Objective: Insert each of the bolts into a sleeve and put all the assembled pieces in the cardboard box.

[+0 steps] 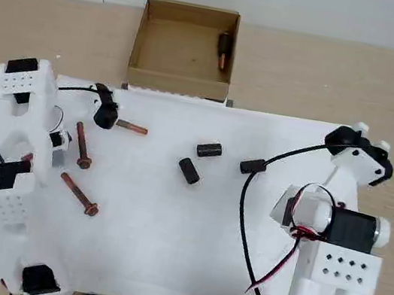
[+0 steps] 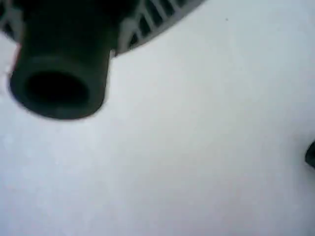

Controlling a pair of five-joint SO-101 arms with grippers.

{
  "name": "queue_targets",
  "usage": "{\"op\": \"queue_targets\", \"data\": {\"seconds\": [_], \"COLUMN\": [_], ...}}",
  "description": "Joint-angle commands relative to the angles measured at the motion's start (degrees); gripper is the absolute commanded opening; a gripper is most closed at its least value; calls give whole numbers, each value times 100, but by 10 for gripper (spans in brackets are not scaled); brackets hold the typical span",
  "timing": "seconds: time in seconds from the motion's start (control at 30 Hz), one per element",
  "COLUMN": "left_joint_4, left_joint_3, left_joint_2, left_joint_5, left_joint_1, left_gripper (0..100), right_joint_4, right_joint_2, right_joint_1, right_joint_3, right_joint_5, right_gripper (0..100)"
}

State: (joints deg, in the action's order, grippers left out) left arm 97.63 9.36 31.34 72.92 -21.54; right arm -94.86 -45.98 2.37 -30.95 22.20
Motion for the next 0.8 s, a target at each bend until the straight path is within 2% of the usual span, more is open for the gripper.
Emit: {"op": "queue_targets", "data": {"seconds": [0.0,0.27,0.4,0.63,0.77], "left_joint_4": [-97,-299,-316,255,264], "left_joint_3": [207,277,277,488,637], "left_joint_2": [202,360,325,316,193], "left_joint_5": [123,-18,-123,-123,-149], "left_joint_1": [-44,-44,-9,-9,-9], "left_gripper": [51,50,4,6,6], "right_joint_4": [13,-13,-4,13,22], "right_joint_2": [-84,-119,-119,-119,-119], "right_joint_1": [31,22,22,22,22], "right_joint_3": [26,26,26,26,26], "right_joint_5": [-53,-53,-53,-53,-53], "right_gripper": [3,3,3,3,3]}}
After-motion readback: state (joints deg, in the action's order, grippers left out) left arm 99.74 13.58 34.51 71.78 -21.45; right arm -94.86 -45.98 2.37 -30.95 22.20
